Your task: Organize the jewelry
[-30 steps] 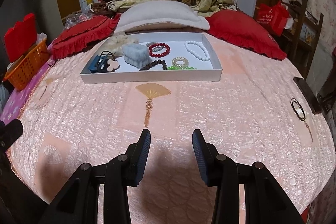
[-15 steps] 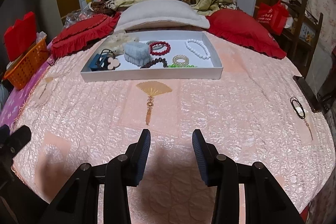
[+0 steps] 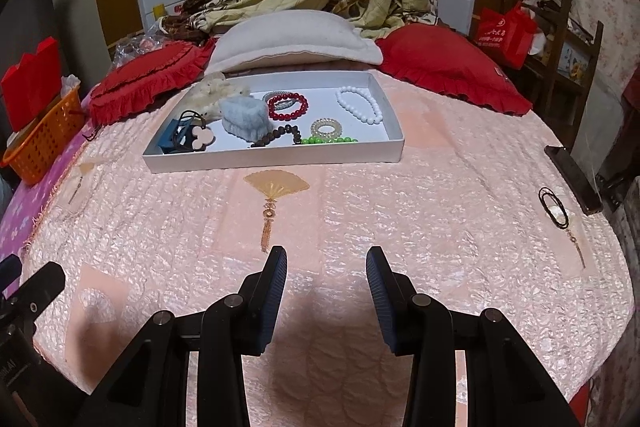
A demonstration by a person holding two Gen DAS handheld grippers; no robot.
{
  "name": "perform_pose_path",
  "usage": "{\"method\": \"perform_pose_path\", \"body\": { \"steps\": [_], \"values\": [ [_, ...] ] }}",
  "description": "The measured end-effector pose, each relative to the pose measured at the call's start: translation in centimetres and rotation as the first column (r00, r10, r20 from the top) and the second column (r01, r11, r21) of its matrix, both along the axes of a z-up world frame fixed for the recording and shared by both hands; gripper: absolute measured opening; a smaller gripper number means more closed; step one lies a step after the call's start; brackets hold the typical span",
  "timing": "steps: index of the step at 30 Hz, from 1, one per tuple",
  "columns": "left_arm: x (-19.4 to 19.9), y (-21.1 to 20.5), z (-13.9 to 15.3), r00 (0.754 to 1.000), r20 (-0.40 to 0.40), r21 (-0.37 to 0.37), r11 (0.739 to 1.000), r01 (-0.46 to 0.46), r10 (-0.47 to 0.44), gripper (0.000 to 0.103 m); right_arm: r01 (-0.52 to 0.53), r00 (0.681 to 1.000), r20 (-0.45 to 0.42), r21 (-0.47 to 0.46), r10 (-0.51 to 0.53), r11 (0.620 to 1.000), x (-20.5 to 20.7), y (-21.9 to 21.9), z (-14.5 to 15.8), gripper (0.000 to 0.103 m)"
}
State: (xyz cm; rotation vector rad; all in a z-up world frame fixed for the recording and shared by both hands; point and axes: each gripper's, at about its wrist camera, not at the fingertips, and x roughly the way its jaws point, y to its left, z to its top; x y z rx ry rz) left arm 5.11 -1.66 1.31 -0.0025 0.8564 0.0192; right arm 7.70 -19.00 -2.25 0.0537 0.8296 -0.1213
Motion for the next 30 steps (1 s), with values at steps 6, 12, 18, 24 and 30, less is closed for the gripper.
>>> {"method": "perform_pose_path", "body": {
  "steps": [6, 12, 18, 24, 30],
  "values": [
    [-0.06, 0.04, -0.15, 1.000, -0.007, -0.005, 1.000, 0.001, -0.001, 0.086, -0.013, 1.000, 0.017, 0.017, 0.012, 1.000, -0.29, 0.04, 0.25, 0.039],
    [-0.03, 0.15, -0.16, 1.000, -0.013, -0.018, 1.000, 0.001, -0.001, 0.086, -0.034, 0.999, 0.027, 0.004, 0.034, 0.999, -0.23, 0.71, 0.59, 0.040],
    [0.00, 0.08, -0.32, 1.000, -0.024, -0.024, 1.000, 0.004, -0.005, 0.086, -0.033, 0.999, 0.016, 0.006, 0.033, 0.999, -0.22, 0.68, 0.28, 0.040],
    [0.16, -0.15, -0.63, 0.999, -0.035, -0.027, 1.000, 0.009, -0.010, 0.086, -0.026, 0.999, 0.020, 0.001, 0.026, 1.000, -0.15, 0.43, 0.28, 0.040],
    [0.26, -0.30, -0.95, 0.999, -0.045, -0.027, 1.000, 0.015, -0.016, 0.086, -0.028, 1.000, 0.008, -0.001, 0.028, 1.000, -0.02, 0.42, -0.09, 0.040]
  ]
}}
